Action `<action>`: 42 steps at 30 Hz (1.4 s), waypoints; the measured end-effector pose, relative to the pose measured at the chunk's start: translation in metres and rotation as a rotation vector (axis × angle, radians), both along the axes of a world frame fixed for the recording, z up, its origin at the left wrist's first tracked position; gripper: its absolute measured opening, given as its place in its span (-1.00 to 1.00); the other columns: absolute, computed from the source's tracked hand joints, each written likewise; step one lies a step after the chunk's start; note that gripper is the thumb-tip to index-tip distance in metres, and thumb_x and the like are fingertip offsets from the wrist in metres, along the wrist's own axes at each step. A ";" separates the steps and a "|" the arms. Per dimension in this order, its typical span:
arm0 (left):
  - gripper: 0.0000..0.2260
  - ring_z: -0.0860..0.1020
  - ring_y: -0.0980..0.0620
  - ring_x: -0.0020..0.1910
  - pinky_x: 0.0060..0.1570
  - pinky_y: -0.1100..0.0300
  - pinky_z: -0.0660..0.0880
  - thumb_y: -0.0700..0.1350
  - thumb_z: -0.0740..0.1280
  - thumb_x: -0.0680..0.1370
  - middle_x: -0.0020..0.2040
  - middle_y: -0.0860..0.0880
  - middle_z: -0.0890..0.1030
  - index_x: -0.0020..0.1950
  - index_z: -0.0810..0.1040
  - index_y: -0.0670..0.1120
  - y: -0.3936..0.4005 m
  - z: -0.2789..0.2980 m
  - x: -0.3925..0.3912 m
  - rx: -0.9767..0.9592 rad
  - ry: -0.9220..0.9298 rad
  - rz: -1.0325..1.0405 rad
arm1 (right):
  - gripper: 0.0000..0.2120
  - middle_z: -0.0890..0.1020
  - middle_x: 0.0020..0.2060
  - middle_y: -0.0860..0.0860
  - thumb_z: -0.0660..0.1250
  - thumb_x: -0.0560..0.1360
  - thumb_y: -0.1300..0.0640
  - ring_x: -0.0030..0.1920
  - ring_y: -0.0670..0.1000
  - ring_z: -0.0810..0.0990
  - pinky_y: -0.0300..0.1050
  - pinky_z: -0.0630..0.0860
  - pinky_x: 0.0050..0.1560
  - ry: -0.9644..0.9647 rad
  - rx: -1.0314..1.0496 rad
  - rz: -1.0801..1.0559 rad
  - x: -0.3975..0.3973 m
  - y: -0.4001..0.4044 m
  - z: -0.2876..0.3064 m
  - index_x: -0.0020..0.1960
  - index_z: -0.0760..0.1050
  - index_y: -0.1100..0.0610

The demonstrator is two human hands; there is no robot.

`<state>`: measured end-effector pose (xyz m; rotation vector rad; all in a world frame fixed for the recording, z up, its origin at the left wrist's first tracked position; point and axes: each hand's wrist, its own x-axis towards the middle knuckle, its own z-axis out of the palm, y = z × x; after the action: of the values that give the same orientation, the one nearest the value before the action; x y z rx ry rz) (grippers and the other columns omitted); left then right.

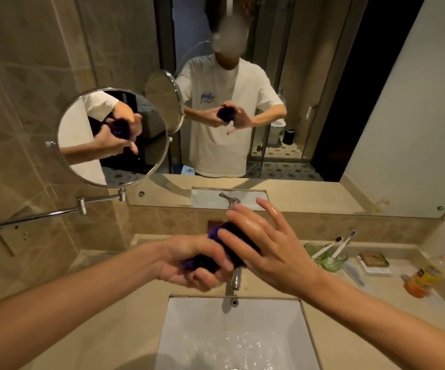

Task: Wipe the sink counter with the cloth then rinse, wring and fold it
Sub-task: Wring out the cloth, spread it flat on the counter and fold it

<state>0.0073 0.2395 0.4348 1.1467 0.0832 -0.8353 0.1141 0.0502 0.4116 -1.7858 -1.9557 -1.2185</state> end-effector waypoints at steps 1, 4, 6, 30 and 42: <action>-0.83 0.40 0.19 -0.53 -0.52 0.41 0.23 -0.23 0.55 0.33 -0.32 -0.02 0.44 -0.14 0.64 -0.10 -0.002 0.011 -0.001 0.039 -0.018 -0.106 | -0.43 0.34 0.43 0.16 0.43 0.54 0.13 0.48 0.16 0.36 0.33 0.38 0.39 -0.040 0.117 0.100 -0.002 0.002 0.006 0.47 0.28 0.11; -0.84 0.38 0.17 -0.51 -0.51 0.40 0.31 -0.31 0.38 0.45 -0.30 -0.04 0.46 0.00 0.61 -0.13 -0.008 0.041 0.000 0.187 -0.049 -0.261 | -0.60 0.54 0.24 0.20 0.40 0.55 0.20 0.22 0.17 0.60 0.18 0.54 0.20 -0.114 0.221 0.249 -0.013 0.007 0.028 0.36 0.43 0.20; -0.84 0.36 0.15 -0.53 -0.52 0.37 0.31 -0.41 0.36 0.50 -0.35 -0.04 0.47 -0.03 0.57 -0.17 -0.010 0.058 -0.002 0.345 -0.085 -0.271 | -0.64 0.65 0.11 0.25 0.37 0.58 0.23 0.06 0.18 0.66 0.06 0.59 0.07 -0.143 0.155 0.271 -0.017 0.009 0.037 0.34 0.44 0.27; -0.84 0.34 0.06 -0.52 -0.52 0.24 0.22 -0.37 0.32 0.53 -0.39 -0.08 0.46 -0.17 0.45 -0.16 -0.038 -0.006 0.007 0.481 -0.248 0.254 | -0.85 0.46 -0.18 0.13 0.34 0.53 0.26 -0.30 0.07 0.40 -0.08 0.38 -0.49 0.078 -0.397 0.018 0.016 0.014 0.020 0.09 0.52 0.27; -0.39 0.54 0.08 -0.06 -0.21 0.37 0.51 0.15 0.58 0.38 0.11 -0.09 0.53 0.29 0.49 -0.12 0.001 -0.004 0.009 -0.289 -0.060 -0.348 | -0.81 0.62 -0.05 0.21 0.09 0.70 0.19 -0.18 0.05 0.48 -0.15 0.53 -0.22 0.084 -0.370 0.413 0.008 0.021 0.058 0.27 0.33 0.23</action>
<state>0.0162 0.2407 0.4304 0.9229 -0.2865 -1.0799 0.1218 0.0717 0.4691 -1.4311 -2.4564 -0.6735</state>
